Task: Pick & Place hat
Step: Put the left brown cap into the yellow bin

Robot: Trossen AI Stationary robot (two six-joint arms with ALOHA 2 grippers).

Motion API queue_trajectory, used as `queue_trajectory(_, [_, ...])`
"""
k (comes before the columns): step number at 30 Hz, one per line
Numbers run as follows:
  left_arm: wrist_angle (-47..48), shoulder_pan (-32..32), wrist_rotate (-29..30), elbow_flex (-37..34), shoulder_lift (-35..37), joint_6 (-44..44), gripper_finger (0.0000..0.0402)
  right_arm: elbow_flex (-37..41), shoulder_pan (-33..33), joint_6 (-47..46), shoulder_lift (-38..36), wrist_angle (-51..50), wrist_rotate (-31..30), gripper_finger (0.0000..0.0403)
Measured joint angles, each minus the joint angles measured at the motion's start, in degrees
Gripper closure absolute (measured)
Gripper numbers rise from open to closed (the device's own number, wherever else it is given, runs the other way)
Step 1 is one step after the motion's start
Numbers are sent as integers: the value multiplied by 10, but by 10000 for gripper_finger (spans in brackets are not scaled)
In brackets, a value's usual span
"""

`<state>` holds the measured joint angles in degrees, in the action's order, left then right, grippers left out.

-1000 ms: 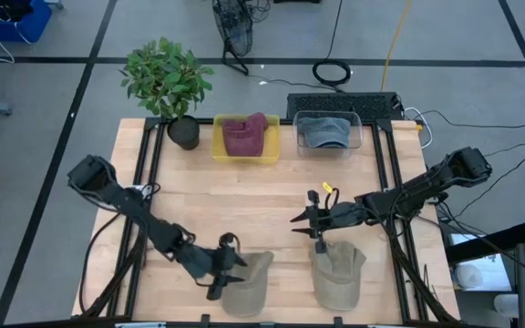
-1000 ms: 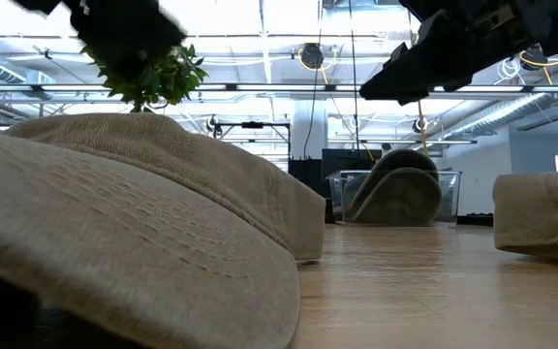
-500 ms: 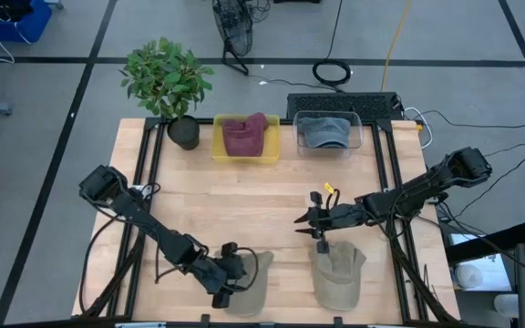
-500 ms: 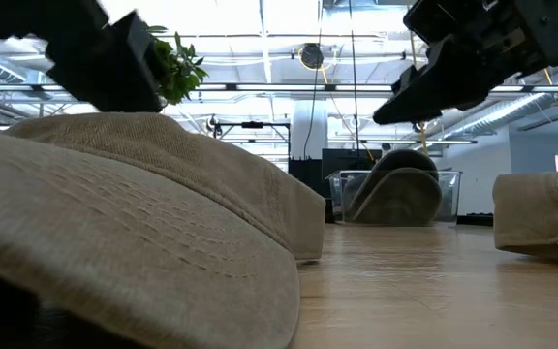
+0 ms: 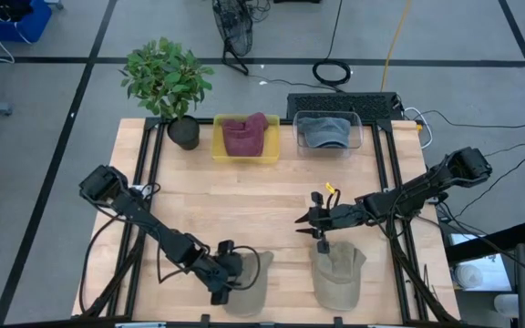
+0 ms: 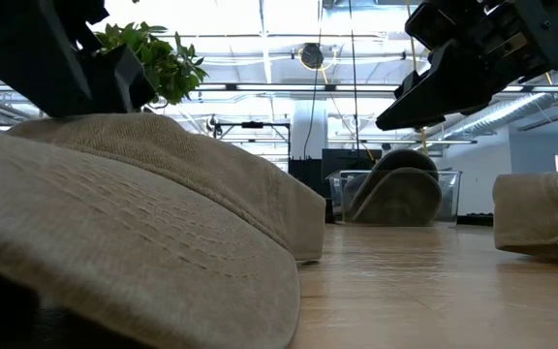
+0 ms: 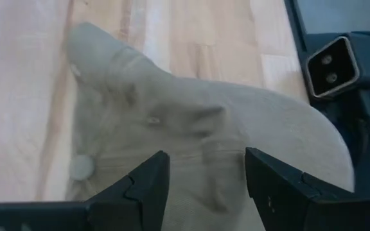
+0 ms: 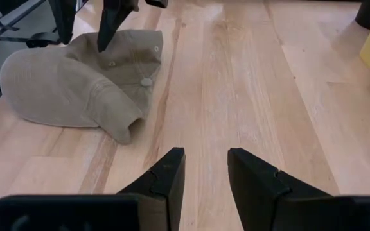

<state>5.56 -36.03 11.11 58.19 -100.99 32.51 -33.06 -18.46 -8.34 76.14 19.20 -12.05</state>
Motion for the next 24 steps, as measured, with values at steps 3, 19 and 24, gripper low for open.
queue_trajectory(3, [-2, 0, -24, 0, 0, 9, 199, 0, 0, 0, 0, 0, 0, 298])
queue_trajectory(19, [-18, 4, -28, 0, -44, 15, 199, 0, 0, 0, 0, 2, 1, 298])
queue_trajectory(24, [-18, 4, -23, 0, -39, 7, 209, 0, 0, 0, 0, 2, 1, 298])
